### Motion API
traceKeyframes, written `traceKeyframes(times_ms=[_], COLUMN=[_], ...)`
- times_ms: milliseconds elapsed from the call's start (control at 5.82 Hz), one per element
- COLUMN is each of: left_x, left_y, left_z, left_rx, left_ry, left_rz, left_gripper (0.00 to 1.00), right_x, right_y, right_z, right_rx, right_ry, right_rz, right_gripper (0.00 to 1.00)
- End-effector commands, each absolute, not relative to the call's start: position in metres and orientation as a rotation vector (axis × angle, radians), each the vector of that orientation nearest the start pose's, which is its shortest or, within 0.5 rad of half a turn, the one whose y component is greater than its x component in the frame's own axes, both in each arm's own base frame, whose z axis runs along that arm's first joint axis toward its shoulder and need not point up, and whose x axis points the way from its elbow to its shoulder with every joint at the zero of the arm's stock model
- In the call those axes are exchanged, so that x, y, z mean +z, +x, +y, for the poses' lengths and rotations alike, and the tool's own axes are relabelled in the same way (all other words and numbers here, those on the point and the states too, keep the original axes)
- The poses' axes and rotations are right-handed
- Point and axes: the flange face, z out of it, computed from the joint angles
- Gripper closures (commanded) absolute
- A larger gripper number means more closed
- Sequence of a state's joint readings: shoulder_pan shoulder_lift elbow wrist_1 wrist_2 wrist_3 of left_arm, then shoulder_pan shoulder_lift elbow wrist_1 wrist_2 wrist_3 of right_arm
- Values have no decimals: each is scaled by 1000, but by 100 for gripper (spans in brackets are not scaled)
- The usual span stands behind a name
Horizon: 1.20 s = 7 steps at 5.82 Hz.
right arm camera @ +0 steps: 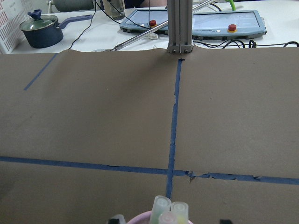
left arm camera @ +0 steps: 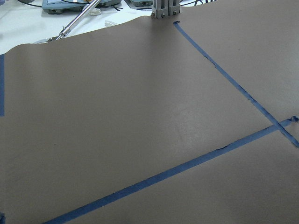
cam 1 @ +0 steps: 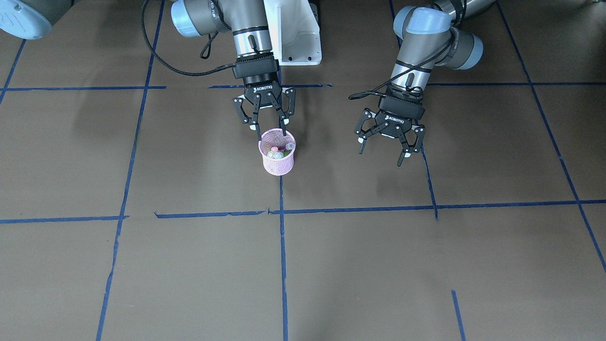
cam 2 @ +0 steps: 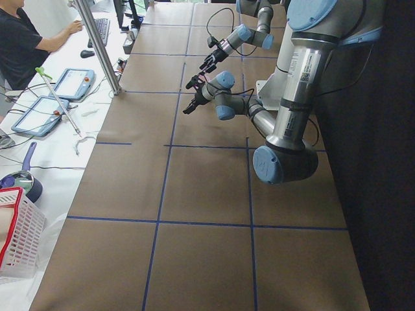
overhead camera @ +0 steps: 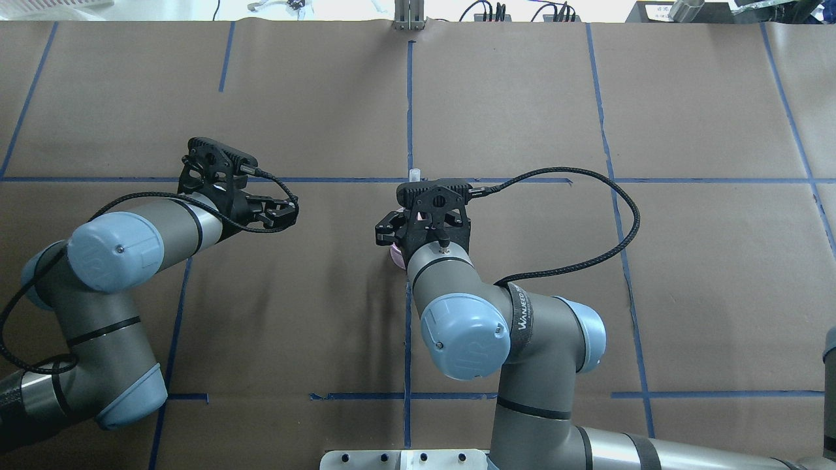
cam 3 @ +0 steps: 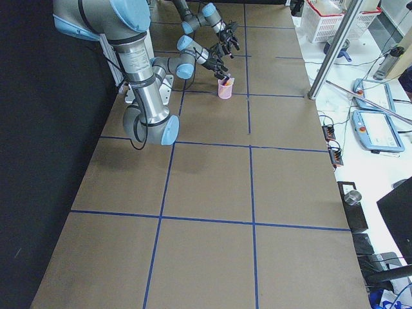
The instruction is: Collect pens into pen holder
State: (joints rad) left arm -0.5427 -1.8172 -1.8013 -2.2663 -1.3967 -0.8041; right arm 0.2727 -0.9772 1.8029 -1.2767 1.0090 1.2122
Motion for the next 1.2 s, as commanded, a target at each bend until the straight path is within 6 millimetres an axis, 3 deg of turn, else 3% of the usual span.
traceKeyframes(times_ms=[0, 172, 344, 516, 860, 1032], left_x=[379, 417, 454, 490, 553, 580], left_y=[391, 352, 299, 242, 95, 29], left_z=[-442, -457, -469, -473, -472, -468], left_rx=[102, 166, 163, 116, 185, 128], left_ry=[767, 670, 607, 514, 421, 345], left_rz=[787, 782, 756, 764, 785, 805], left_gripper=[0, 0, 0, 0, 0, 0], right_x=[190, 223, 257, 298, 398, 456], right_y=[-493, -447, -399, -329, -177, -103], right_z=[-368, -400, -434, -473, -518, -514], right_rx=[189, 171, 153, 101, 10, -1], right_ry=[702, 605, 519, 424, 304, 261], right_rz=[-930, -922, -898, -881, -855, -856], right_gripper=[0, 0, 0, 0, 0, 0])
